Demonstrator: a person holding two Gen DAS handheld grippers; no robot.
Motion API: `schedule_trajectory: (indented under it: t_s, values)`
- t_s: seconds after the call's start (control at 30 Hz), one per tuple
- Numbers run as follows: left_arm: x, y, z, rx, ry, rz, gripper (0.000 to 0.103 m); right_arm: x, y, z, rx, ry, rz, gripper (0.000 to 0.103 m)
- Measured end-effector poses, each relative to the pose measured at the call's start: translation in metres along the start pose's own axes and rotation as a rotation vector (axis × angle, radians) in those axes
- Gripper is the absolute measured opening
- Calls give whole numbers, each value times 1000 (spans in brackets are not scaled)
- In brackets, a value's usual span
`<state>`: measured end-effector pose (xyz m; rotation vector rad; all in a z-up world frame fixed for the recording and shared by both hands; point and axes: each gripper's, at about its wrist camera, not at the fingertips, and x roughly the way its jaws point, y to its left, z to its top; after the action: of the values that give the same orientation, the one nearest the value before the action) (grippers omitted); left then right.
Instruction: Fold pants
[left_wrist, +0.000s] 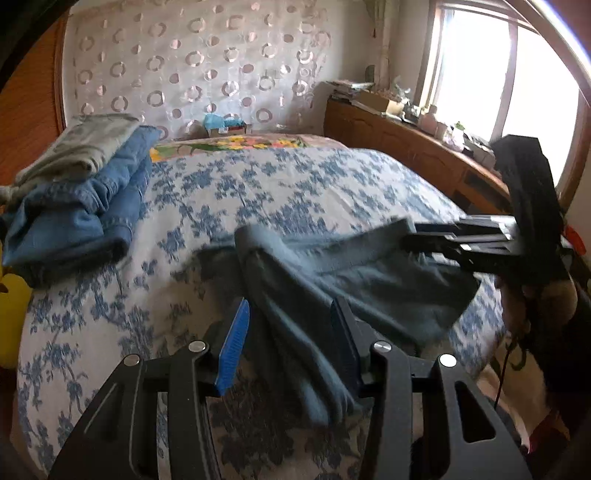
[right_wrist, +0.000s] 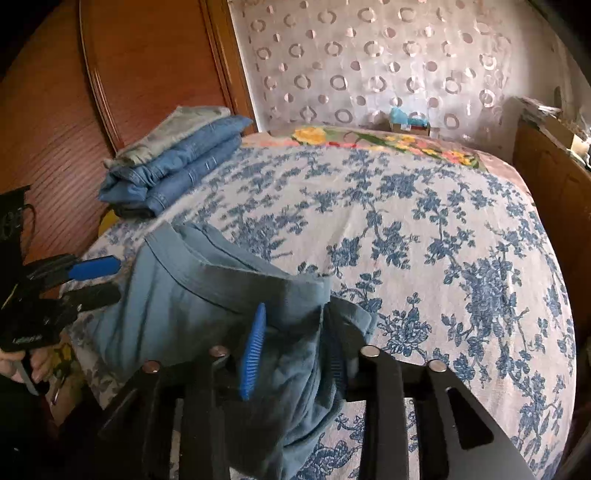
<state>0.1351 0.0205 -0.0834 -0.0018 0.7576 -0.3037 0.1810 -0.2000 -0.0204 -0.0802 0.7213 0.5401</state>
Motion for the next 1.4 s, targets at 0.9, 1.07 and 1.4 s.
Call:
schedule_trajectory:
  t_s: [0.9,1.07,1.4]
  values:
    - [-32,-9,-39,3,-8,-4,47,-48,4,-40,74,-85,-56,32]
    - [-38,-12,-47,16,-10,-11,39,-71,9,-63,69,-90,-42,32]
    - [-27,-10,-50,-11,4,-25,28,-64,9,-70,88,-71,1,32]
